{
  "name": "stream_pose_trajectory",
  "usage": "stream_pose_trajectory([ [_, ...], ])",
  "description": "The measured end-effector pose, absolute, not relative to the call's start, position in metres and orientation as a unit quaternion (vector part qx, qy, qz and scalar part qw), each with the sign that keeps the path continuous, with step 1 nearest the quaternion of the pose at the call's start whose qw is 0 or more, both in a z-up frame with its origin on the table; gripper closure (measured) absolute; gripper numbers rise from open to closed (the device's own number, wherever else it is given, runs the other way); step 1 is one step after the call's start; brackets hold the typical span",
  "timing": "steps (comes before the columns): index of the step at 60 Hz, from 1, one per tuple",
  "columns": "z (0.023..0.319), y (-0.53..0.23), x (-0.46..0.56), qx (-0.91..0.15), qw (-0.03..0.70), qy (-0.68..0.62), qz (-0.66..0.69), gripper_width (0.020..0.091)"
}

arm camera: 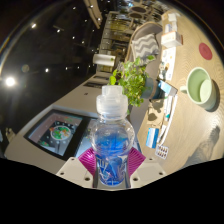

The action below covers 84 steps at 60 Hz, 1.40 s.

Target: Pour water

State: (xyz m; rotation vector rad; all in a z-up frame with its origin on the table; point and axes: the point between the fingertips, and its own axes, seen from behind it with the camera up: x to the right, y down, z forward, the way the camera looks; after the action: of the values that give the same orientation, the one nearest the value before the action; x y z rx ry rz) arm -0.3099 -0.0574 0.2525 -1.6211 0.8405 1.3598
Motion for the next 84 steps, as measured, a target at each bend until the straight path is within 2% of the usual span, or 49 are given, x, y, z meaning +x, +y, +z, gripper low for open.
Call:
stream_pose_trajectory([
  [8,0.239,-0.045,-0.261,-0.552,0.345,0.433,0.624,0.074],
  [14,0.211,-0.023,-0.243,-0.473,0.276,0.496,0.674,0.0742],
  [20,0.193,-0.033,-0.225,-0.425,0.214,0.541,0.694,0.0741],
  [24,0.173,-0.018,-0.221,-0.413,0.197,0.561,0.689,0.0743],
  [29,0.166,-0.036,-0.22,-0.423,0.188,0.559,0.688,0.0742],
  [30,0.165,-0.02,-0.221,-0.428,0.188,0.557,0.686,0.0743],
  [40,0.18,-0.043,-0.227,-0.484,0.186,0.52,0.679,0.0744],
  [45,0.191,-0.017,-0.226,-0.547,0.211,0.478,0.654,0.0742],
  [46,0.196,-0.039,-0.223,-0.56,0.22,0.464,0.65,0.0743],
  [49,0.204,-0.034,-0.218,-0.603,0.252,0.424,0.627,0.0744],
  [51,0.209,-0.03,-0.211,-0.631,0.28,0.396,0.606,0.0743],
  [52,0.218,-0.05,-0.206,-0.644,0.296,0.381,0.593,0.0744],
  [57,0.231,-0.012,-0.184,-0.699,0.379,0.307,0.523,0.0739],
  [68,0.276,0.0,-0.09,-0.764,0.533,0.154,0.329,0.0738],
  [73,0.278,0.004,-0.047,-0.779,0.578,0.096,0.223,0.0737],
  [84,0.222,0.008,0.031,-0.805,0.591,0.022,0.049,0.0739],
])
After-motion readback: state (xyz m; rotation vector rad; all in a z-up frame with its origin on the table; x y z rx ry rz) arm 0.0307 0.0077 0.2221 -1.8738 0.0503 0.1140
